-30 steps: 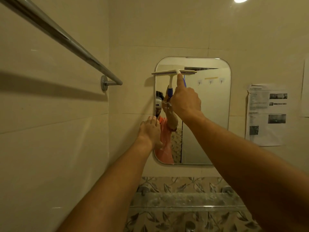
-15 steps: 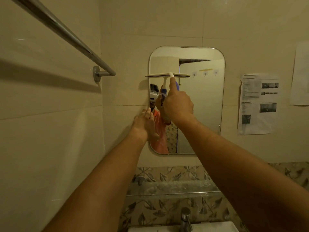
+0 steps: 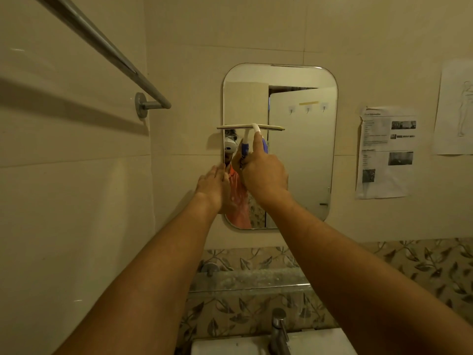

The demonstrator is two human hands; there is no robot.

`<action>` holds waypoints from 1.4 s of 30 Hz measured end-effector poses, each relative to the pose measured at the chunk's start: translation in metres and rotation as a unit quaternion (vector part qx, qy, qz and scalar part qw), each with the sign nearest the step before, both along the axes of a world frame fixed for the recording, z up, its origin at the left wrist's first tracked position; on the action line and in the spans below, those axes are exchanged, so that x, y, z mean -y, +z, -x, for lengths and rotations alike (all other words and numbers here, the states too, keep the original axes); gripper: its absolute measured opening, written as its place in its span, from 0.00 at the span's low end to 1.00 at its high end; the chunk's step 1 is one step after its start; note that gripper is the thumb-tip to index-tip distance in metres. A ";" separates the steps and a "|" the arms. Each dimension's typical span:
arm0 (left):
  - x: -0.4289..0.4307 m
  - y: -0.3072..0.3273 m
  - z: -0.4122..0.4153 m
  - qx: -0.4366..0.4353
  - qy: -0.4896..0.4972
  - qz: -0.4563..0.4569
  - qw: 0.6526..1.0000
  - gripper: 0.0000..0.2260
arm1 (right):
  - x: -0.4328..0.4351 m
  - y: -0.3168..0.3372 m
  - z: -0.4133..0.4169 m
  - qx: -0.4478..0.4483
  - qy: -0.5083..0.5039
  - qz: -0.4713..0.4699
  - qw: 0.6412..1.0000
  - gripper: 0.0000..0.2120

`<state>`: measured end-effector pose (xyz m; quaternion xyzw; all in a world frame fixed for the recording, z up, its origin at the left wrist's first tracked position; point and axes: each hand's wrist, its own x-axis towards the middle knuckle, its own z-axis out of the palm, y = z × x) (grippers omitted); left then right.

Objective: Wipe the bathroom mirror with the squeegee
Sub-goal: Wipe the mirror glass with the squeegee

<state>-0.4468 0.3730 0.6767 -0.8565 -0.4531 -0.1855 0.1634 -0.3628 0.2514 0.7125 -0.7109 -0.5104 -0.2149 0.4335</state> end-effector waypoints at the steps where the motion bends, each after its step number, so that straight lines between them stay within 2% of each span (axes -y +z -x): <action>1: 0.001 -0.001 0.001 -0.002 0.000 0.001 1.000 0.52 | 0.001 -0.003 0.001 -0.002 -0.001 0.001 1.000 0.35; 25: 0.012 -0.047 0.016 -0.063 0.050 0.029 0.996 0.50 | 0.011 -0.097 0.008 -0.021 -0.024 0.073 0.997 0.35; 29: 0.015 -0.052 0.018 -0.053 0.086 -0.008 0.995 0.42 | 0.012 -0.108 0.007 -0.021 -0.022 0.079 0.996 0.37; 32: 0.019 -0.054 0.018 -0.021 0.105 -0.060 0.992 0.26 | 0.008 -0.119 0.005 -0.019 -0.022 0.074 0.997 0.37; 34: 0.020 -0.052 0.019 0.017 0.109 -0.068 0.992 0.21 | 0.006 -0.125 0.004 -0.023 -0.019 0.069 0.997 0.39; 38: 0.015 -0.049 0.017 0.067 0.093 -0.076 0.991 0.26 | 0.009 -0.137 0.001 -0.020 -0.015 0.073 0.997 0.40; 42: 0.010 -0.049 0.015 0.082 0.077 -0.061 0.992 0.30 | 0.008 -0.149 0.002 -0.020 -0.011 0.069 0.997 0.41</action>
